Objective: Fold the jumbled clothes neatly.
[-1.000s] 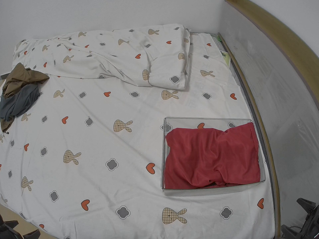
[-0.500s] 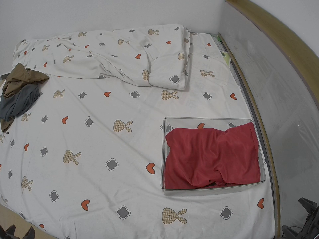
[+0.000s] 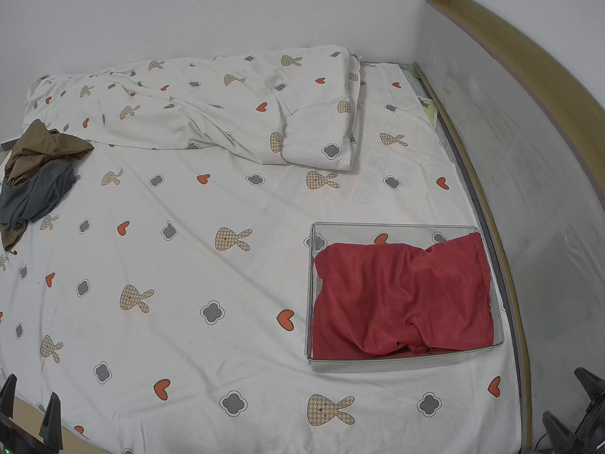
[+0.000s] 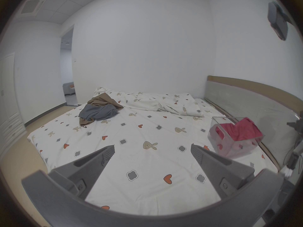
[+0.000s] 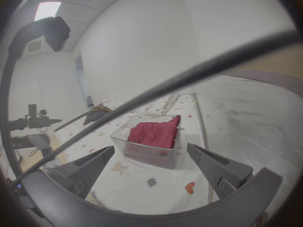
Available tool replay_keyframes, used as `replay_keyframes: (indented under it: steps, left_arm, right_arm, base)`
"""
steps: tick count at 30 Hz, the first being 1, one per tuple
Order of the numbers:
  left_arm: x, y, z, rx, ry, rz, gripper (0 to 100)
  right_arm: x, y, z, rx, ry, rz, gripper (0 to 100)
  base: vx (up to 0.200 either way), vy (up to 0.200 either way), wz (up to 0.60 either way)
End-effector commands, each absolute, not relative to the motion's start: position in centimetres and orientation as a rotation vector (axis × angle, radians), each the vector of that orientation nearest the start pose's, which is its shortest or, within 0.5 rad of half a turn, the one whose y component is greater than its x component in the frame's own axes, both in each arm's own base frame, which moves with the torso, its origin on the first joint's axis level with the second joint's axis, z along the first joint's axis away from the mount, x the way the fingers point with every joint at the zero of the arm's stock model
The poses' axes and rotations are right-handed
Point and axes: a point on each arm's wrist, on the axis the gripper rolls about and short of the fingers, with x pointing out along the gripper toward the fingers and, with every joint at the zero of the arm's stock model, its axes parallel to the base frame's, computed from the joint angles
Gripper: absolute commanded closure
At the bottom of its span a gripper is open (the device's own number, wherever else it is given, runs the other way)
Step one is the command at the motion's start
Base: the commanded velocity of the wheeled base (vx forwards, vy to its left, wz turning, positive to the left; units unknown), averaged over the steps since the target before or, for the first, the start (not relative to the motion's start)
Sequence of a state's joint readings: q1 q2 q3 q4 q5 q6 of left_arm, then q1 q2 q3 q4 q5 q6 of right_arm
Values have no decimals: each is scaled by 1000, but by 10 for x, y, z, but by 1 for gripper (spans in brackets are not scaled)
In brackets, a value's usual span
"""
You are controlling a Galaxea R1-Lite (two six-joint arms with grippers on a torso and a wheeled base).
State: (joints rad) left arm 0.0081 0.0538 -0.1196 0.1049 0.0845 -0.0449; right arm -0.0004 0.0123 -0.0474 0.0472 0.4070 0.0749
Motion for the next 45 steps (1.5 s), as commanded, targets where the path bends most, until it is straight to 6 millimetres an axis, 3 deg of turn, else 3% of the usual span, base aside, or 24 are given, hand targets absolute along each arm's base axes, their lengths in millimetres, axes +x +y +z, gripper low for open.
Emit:
replay_keyframes:
  steps: [1,14,22,31,38,45]
  left_arm:
    - [-26,2,84,-9,50,48,0]
    - [-28,3,84,-38,22,109,0]
    - [-28,2,83,-74,22,96,0]
    - [-27,-1,82,38,28,-45,0]
    - [-27,-1,82,47,28,-42,0]
    - [-26,1,82,52,10,49,0]
  right_arm:
    - [-26,7,84,74,24,294,0]
    - [-26,6,84,61,22,265,0]
    - [-25,0,83,40,16,12,0]
    - [-26,5,84,38,15,211,0]
    - [-26,5,84,35,14,208,0]
    - [-26,-1,83,-12,9,-24,0]
  base:
    - [0,0,0]
    - [0,0,0]
    - [0,0,0]
    - [0,0,0]
    - [0,0,0]
    - [0,0,0]
